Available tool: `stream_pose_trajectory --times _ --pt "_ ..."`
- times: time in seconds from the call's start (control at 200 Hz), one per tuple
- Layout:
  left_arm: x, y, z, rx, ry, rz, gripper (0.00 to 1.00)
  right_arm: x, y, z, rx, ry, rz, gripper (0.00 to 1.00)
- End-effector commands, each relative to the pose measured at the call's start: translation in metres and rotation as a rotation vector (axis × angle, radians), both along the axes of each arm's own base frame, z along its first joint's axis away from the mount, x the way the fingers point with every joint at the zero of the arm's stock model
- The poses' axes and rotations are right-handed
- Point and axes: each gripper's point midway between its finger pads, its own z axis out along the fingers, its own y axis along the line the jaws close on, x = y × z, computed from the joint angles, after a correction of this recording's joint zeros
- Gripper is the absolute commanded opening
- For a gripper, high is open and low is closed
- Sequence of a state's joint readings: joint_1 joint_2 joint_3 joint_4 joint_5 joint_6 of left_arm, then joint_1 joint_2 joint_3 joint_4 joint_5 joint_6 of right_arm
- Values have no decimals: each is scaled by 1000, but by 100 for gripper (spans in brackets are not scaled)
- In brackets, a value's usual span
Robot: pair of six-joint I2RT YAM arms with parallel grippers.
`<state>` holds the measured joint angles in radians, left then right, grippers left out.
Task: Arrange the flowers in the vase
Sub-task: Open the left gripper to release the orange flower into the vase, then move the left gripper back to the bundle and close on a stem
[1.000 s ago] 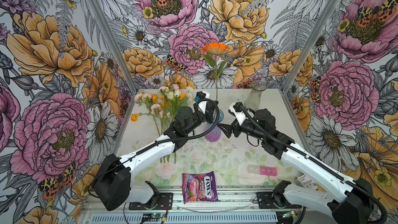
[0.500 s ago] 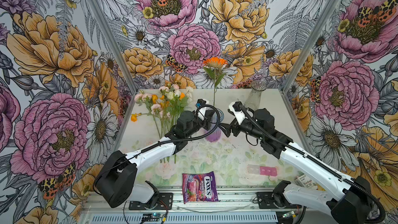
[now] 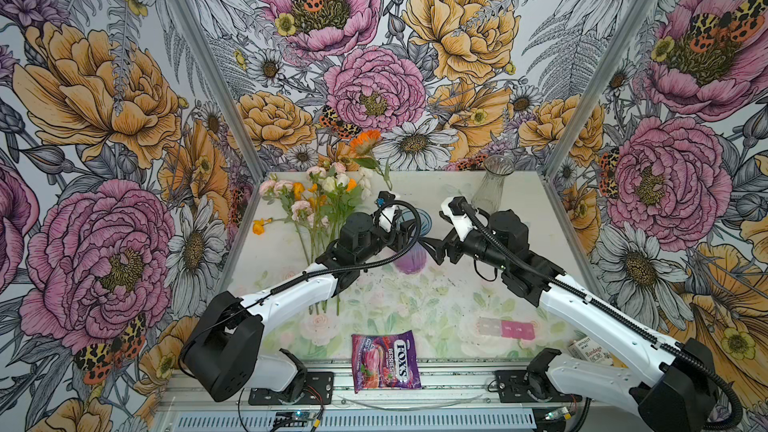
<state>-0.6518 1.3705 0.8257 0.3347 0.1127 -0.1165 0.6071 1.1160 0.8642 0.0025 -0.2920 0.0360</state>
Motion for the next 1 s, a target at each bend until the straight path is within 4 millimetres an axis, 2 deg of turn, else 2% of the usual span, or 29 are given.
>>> stream_pose_trajectory --times 0.0,0.205,0.33,0.42,0.495,0.585,0.666,0.731,0.846,0.901,0.996 --pt "-7 12 17 -10 -8 22 68 2 0 5 27 -23 0 99" --pt "-22 54 30 53 42 158 84 -7 4 10 62 -47 45 99" --pt "-27 98 31 124 95 322 83 -10 6 13 65 -51 53 99" --pt "-21 163 9 187 226 645 76 -7 8 11 54 -23 34 99" --pt "-12 190 -29 224 417 692 72 -1 11 2 13 22 12 98" --pt "-4 197 -74 219 602 662 62 -4 24 -6 -14 23 48 97" --pt "4 200 -100 246 668 672 57 -14 35 -7 -19 -6 94 97" --pt "13 198 -119 276 705 669 55 -23 41 -8 -27 -49 126 97" --pt "28 193 -148 325 780 663 46 -34 49 -8 -22 -91 162 97" --pt "35 193 -160 345 805 675 42 -36 52 -9 -35 -96 171 98" --pt "45 191 -176 380 834 682 41 -33 55 -16 -77 -69 158 98"
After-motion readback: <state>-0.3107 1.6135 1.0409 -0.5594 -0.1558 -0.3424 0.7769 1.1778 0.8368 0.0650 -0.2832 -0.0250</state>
